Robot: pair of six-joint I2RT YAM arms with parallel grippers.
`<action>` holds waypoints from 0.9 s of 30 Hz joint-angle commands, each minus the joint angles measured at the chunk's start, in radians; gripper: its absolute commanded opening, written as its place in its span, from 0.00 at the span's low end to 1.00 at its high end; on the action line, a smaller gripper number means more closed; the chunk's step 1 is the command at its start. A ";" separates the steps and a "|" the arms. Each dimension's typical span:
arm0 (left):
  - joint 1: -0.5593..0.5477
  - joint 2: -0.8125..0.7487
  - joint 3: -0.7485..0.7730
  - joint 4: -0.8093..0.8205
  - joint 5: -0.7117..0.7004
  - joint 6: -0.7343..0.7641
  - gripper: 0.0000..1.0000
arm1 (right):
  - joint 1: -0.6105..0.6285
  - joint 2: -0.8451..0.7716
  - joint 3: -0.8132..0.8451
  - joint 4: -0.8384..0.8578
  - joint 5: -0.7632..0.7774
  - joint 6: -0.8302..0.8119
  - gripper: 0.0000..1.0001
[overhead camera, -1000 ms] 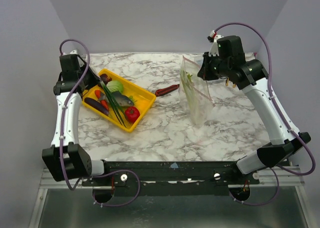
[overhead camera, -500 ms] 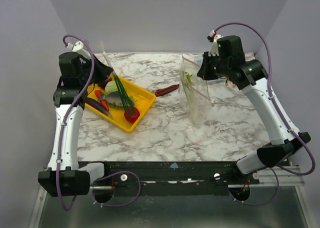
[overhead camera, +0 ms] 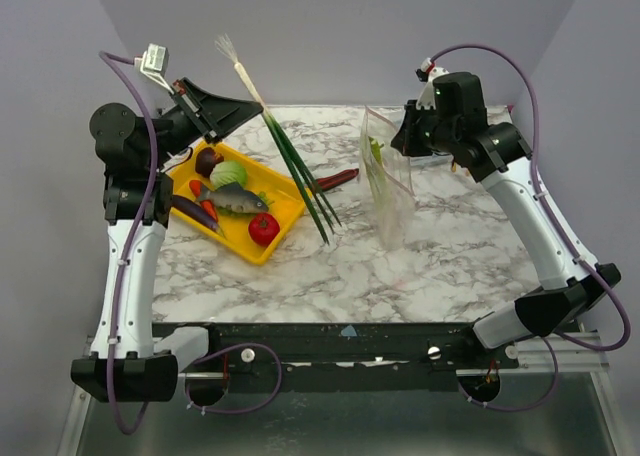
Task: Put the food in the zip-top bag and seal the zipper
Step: Place the fake vegetable in the zipper food storage bag.
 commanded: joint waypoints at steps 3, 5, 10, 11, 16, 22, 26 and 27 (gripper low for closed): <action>-0.119 -0.047 0.313 -0.627 -0.380 0.749 0.00 | -0.003 -0.054 -0.021 0.085 0.013 0.022 0.00; -0.198 -0.069 0.233 -0.662 -0.680 1.033 0.00 | -0.003 -0.059 -0.033 0.096 0.004 0.020 0.00; -0.322 -0.179 -0.108 -0.362 -0.891 1.400 0.00 | -0.003 -0.061 -0.037 0.104 0.001 0.004 0.00; -0.352 -0.197 -0.169 -0.277 -0.907 1.493 0.00 | -0.003 -0.062 -0.040 0.108 0.000 0.002 0.00; -0.486 -0.188 -0.234 -0.129 -0.954 1.881 0.00 | -0.003 -0.042 -0.042 0.107 -0.019 -0.006 0.00; -0.589 -0.119 -0.230 -0.030 -0.972 2.250 0.00 | -0.001 -0.011 -0.014 0.087 -0.036 -0.009 0.00; -0.649 -0.064 -0.234 0.015 -1.003 2.525 0.00 | 0.000 0.003 0.005 0.081 -0.038 0.001 0.00; -0.666 -0.053 -0.245 0.064 -1.029 2.602 0.00 | -0.002 0.010 0.011 0.079 -0.043 0.003 0.00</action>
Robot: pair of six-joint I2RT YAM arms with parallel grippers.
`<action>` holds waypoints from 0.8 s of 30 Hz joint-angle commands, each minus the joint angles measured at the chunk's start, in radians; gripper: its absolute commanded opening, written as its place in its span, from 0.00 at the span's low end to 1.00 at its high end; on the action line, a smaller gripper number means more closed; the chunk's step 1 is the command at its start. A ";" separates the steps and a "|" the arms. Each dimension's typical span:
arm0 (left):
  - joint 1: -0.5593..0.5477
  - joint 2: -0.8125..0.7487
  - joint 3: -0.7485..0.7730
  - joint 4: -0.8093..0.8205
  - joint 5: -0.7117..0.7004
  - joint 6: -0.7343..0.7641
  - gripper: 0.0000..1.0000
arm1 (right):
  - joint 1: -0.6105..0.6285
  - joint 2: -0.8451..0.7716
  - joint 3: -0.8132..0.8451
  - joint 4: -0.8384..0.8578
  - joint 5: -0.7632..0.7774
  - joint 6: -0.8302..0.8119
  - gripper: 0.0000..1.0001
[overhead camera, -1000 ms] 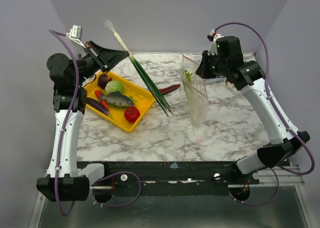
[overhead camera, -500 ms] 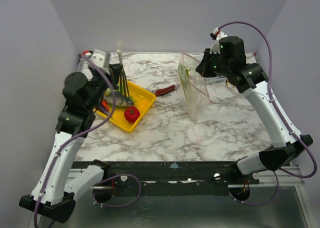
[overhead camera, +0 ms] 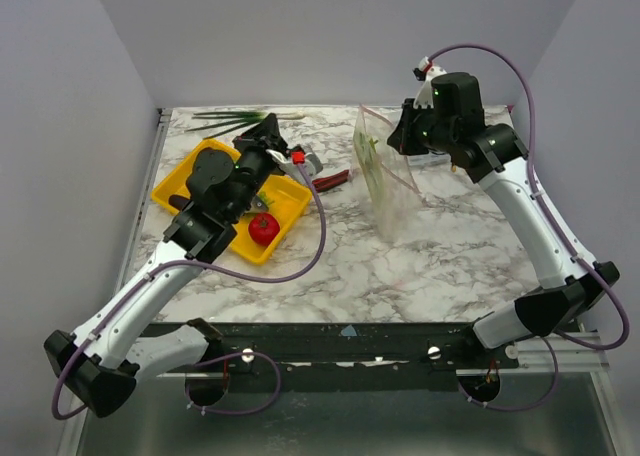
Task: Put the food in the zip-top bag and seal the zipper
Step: Place the fake vegetable in the zipper food storage bag.
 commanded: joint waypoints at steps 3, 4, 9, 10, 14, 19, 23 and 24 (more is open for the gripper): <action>-0.094 0.093 -0.021 0.265 -0.122 0.556 0.00 | 0.000 0.032 0.052 0.012 -0.045 0.013 0.00; -0.107 0.105 -0.025 0.295 -0.123 0.605 0.00 | 0.002 0.035 0.052 0.014 -0.046 0.017 0.00; -0.154 0.176 -0.038 0.436 -0.113 0.791 0.00 | 0.017 0.047 0.077 -0.008 -0.034 0.022 0.00; -0.157 0.191 -0.022 0.422 -0.109 0.804 0.00 | 0.021 0.050 0.080 -0.011 -0.031 0.022 0.00; -0.176 0.249 -0.007 0.472 -0.100 0.931 0.00 | 0.042 0.054 0.101 -0.025 -0.009 0.028 0.00; -0.181 0.282 0.009 0.455 -0.087 1.034 0.00 | 0.073 0.066 0.138 -0.050 0.031 0.026 0.00; -0.184 0.274 -0.017 0.425 -0.071 1.086 0.00 | 0.089 0.068 0.140 -0.049 0.036 0.026 0.00; -0.185 0.271 -0.022 0.416 -0.063 1.090 0.00 | 0.093 0.068 0.138 -0.049 0.036 0.025 0.00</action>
